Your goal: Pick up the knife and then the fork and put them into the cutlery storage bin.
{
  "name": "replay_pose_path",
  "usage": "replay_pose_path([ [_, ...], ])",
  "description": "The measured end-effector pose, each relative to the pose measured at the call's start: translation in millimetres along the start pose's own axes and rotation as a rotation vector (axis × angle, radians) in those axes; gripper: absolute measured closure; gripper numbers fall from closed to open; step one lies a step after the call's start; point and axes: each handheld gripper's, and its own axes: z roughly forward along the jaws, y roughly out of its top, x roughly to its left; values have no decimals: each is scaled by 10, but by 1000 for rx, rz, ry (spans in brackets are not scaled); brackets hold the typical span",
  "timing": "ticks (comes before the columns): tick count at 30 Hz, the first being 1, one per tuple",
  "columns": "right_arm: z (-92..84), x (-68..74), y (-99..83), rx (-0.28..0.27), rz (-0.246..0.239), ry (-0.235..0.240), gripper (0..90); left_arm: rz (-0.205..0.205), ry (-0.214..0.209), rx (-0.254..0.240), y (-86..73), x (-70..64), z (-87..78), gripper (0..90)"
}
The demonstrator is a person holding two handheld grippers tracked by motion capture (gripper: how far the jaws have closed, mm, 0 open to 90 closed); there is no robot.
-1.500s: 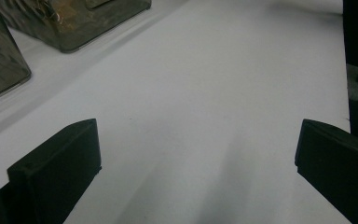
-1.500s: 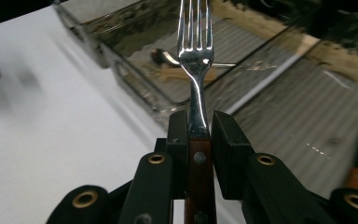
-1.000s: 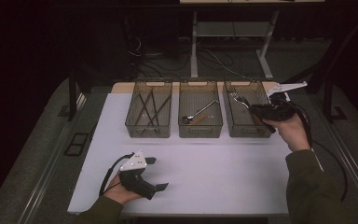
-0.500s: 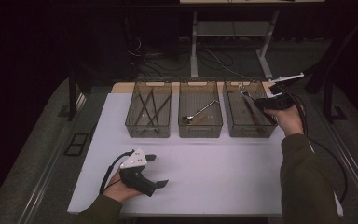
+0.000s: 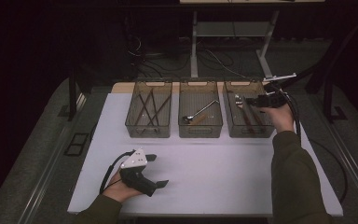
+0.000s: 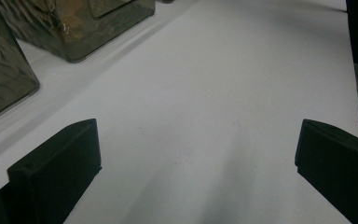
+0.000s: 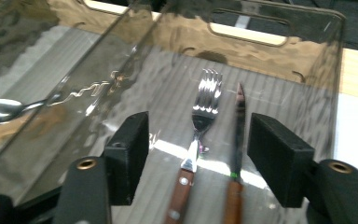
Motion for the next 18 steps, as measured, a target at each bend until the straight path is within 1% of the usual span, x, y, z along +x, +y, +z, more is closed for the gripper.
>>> replay_pose_path([
  [2,-28,26,-1,-10,3,6,332,-6,0,-2,-1,-3,8,0],
  [3,-43,36,-1,-18,8,29,309,-5,0,1,-1,-3,8,0],
  [5,-79,70,9,-26,8,53,296,-4,-1,1,-2,0,4,0],
  [6,-103,92,10,-32,-3,65,292,-7,-1,-1,-1,2,3,0],
  [9,-181,166,-15,-67,-42,81,272,-9,1,3,0,1,6,0],
  [11,-229,209,-57,-93,-43,118,253,-7,-1,1,0,-1,-3,0],
  [13,-267,267,-106,-103,-53,152,207,-13,0,-3,-1,-4,-8,0],
  [14,-282,304,-134,-107,-74,153,188,-14,1,-3,-1,-4,-10,0],
  [15,-299,344,-162,-108,-90,151,188,-17,2,-4,-3,-5,-11,0],
  [18,-357,458,-255,-106,-124,157,188,-26,3,-9,-7,-7,-14,0],
])
